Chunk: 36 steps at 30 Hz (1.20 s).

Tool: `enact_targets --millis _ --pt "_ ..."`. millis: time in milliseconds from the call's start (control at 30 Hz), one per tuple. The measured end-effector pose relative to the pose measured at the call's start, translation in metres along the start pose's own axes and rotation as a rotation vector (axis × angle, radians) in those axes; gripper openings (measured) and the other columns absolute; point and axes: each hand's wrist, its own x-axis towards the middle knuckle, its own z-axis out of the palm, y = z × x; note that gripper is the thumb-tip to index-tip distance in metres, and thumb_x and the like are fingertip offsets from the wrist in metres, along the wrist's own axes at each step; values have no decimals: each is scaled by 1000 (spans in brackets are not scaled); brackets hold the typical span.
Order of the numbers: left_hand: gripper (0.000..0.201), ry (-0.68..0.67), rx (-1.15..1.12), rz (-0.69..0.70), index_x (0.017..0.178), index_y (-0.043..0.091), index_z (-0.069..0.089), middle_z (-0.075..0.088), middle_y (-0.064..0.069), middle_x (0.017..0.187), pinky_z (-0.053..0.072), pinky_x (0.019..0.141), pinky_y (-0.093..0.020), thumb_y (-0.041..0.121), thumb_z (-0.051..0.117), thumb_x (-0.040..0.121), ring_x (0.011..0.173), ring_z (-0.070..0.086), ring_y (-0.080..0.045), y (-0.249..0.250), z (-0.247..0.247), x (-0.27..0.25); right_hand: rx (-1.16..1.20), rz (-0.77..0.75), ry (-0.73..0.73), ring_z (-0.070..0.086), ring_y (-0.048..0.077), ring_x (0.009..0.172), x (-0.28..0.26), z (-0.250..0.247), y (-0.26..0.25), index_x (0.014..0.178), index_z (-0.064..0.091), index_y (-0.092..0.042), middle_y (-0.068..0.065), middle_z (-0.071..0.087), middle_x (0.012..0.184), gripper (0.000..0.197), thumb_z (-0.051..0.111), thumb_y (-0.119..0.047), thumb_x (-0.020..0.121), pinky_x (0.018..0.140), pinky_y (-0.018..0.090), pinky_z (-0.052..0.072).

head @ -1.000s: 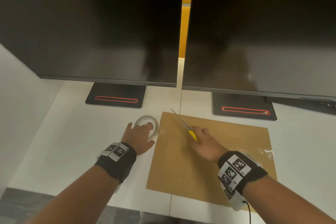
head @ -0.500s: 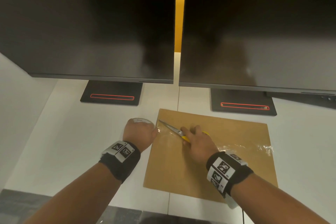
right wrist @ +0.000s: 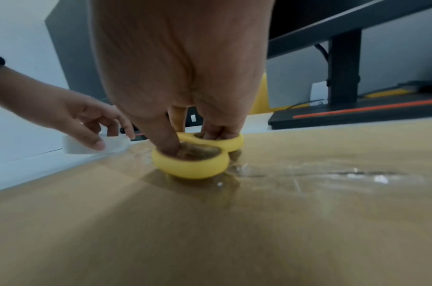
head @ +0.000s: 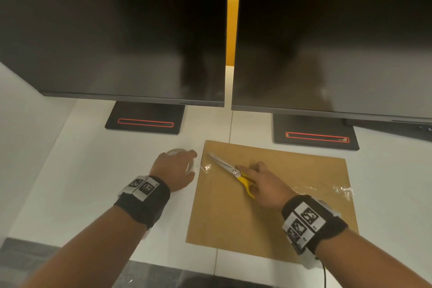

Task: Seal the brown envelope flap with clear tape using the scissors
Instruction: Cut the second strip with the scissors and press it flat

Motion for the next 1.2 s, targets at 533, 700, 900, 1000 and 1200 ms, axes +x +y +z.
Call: enact_targets --millis 533,700,900,1000,1200 --pt "38 54 -70 3 125 27 53 69 0 101 50 84 -30 25 53 87 92 64 -23 1 6 -1 -482 -278 145 57 31 87 10 -21 -41 136 46 -27 10 51 114 57 47 -6 84 79 34 37" --pt "40 37 -61 10 128 28 51 68 1 105 52 85 -32 24 52 88 94 64 -21 0 5 0 -590 -296 152 56 26 50 15 -22 -45 107 70 -25 7 61 79 50 70 -3 62 54 27 30" --pt "40 16 -60 1 131 28 48 66 1 112 51 85 -33 24 49 90 102 62 -20 1 6 1 -610 -318 147 31 21 29 19 -23 -45 76 74 -23 3 55 59 45 83 -4 36 44 21 19" --pt "41 12 -73 -8 131 29 47 65 1 115 51 86 -34 24 49 91 105 61 -20 2 7 1 -625 -319 177 7 17 37 16 -24 -52 80 74 -23 3 56 60 48 84 -4 37 43 20 8" --pt "41 15 -69 8 133 26 46 64 -1 119 50 88 -33 22 48 92 109 59 -20 3 8 2 -674 -225 133 16 19 35 15 -19 -54 105 70 -29 2 62 72 56 76 -6 55 47 23 -5"
